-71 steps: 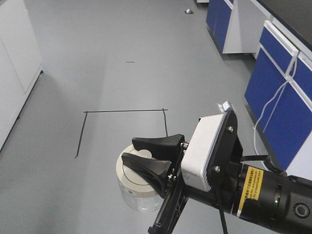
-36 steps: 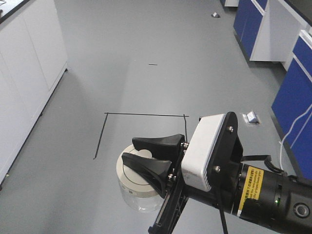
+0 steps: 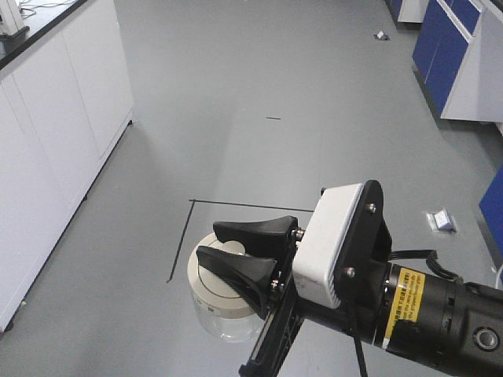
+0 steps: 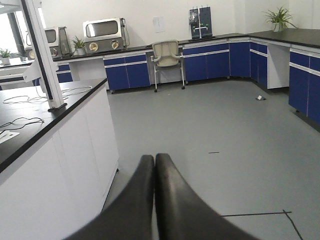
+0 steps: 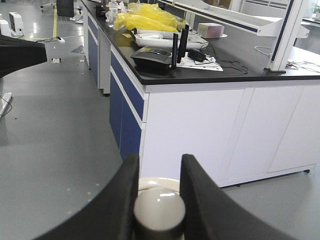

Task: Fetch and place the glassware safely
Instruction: 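Hold the jar in the right gripper while the base turns away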

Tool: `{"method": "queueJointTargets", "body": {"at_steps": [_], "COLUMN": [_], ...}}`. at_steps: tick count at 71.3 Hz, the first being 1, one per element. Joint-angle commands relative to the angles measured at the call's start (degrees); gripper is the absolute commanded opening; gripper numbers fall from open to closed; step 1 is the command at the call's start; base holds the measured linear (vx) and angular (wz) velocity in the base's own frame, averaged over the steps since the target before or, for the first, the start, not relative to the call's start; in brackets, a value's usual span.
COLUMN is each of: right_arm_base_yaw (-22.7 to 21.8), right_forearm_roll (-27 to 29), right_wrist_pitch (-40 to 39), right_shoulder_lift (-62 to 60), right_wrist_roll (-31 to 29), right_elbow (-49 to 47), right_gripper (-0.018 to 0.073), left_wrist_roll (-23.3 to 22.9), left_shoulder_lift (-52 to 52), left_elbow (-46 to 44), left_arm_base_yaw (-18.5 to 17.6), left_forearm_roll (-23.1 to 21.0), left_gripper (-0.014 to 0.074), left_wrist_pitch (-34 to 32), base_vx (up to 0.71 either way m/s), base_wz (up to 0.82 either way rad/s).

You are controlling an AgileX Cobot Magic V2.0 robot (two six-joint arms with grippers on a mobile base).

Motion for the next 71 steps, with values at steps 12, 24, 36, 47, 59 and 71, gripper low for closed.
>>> {"method": "queueJointTargets", "body": {"at_steps": [12,24,36,47,59,71], "right_arm_base_yaw": [0.0,0.0,0.0,0.0,0.0,0.0], "right_forearm_roll": [1.3,1.3,1.3,1.3,1.1,1.1], "right_wrist_pitch": [-4.9,-4.9,-4.9,-4.9,-4.9,-4.9], "right_shoulder_lift": [-1.4,-1.4,-1.4,-1.4,-1.4,-1.4], "right_wrist_roll": [-0.2,-0.2,-0.2,-0.2,-0.2,-0.2], "right_elbow": [-1.8,-1.8,-1.8,-1.8,-1.8,-1.8], "right_gripper": [0.0,0.0,0.0,0.0,0.0,0.0], "left_wrist_roll": [-0.4,-0.4,-0.4,-0.4,-0.4,-0.4], "left_shoulder_lift": [0.5,0.5,0.5,0.5,0.5,0.5], "left_elbow": [-1.4,-1.4,-1.4,-1.4,-1.4,-1.4], "left_arm_base_yaw": [-0.1,-0.1,-0.1,-0.1,-0.1,-0.1], "left_forearm_roll": [-0.3,-0.3,-0.3,-0.3,-0.3,-0.3], "left_gripper": [-0.0007,-0.0007,-0.0007,-0.0007,-0.0007,-0.0007], "left_wrist_pitch": [-3.9,-3.9,-3.8,-3.8,-3.8,-3.8], "base_vx": [0.3,0.3,0.31,0.35,0.39,0.43], "base_wz": [0.08,0.06,-0.02,-0.07,-0.07,-0.04]}}
